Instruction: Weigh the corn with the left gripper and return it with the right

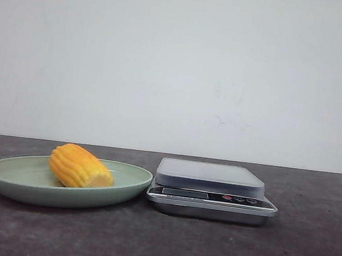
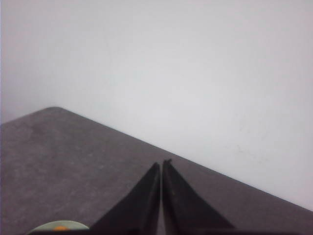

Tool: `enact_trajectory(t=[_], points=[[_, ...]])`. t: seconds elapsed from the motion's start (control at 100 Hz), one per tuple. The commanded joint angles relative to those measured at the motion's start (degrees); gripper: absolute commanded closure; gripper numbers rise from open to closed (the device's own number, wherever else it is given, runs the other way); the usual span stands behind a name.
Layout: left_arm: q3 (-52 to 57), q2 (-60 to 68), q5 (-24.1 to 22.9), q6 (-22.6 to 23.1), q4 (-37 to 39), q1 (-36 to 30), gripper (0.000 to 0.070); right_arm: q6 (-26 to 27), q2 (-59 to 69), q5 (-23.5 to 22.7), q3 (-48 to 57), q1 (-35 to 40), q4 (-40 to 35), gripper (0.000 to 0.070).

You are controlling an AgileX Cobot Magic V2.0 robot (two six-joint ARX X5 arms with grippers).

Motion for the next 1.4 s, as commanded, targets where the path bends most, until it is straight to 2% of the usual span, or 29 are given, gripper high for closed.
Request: enact_trajectory(t=[0.0, 0.57, 0.68, 0.75, 0.8, 0.85, 0.96, 1.06, 1.24, 1.39], points=[[1.18, 0.31, -0.28, -0.22, -1.33, -0.42, 0.0696, -0.66, -0.22, -0.13, 0.63, 0.61, 0.52, 0.07], [1.18, 0.31, -0.28, -0.22, -1.33, -0.42, 0.0696, -0.63, -0.72, -0.26, 0.63, 0.59, 0.96, 0.07], [1.18, 0.31, -0.26, -0.22, -1.33, -0.42, 0.0696, -0.5, -1.99, 2.21, 0.48, -3.28, -2.27, 0.07], [1.18, 0.31, -0.26, -0.22, -1.33, -0.42, 0.0696, -0.44, -3.5, -0.02, -1.62, -6.91, -5.18, 0.07], [1.18, 0.31, -0.28, -0.22, -1.33, -0.42, 0.0696, -0.44, -5.77, -2.64, -5.51, -9.73, -4.26, 0.07], [1.18, 0.31, -0.28, -0.22, -1.33, -0.42, 0.0696, -0.39, -8.79, -5.68, -11.41, -12.7, -0.07, 0.07], [1.18, 0.31, -0.26, -0.22, -1.33, -0.42, 0.0696, 0.26, -17.94, -11.87, -29.7, -19.87, 17.18, 0.07], [1.18, 0.31, -0.26, -0.22, -1.33, -0.42, 0.0696, 0.81, -26.51, -14.56, -44.61, -25.24, 27.63, 0.07], [1.18, 0.31, -0.26, -0.22, -1.33, -0.42, 0.0696, 4.26, -41.55, -15.85, -63.87, -33.38, 27.02, 0.07], [1.18, 0.31, -0.28, -0.22, -1.33, -0.42, 0.0696, 7.8, -47.41, -20.61, -72.91, -37.05, 26.99, 0.07]])
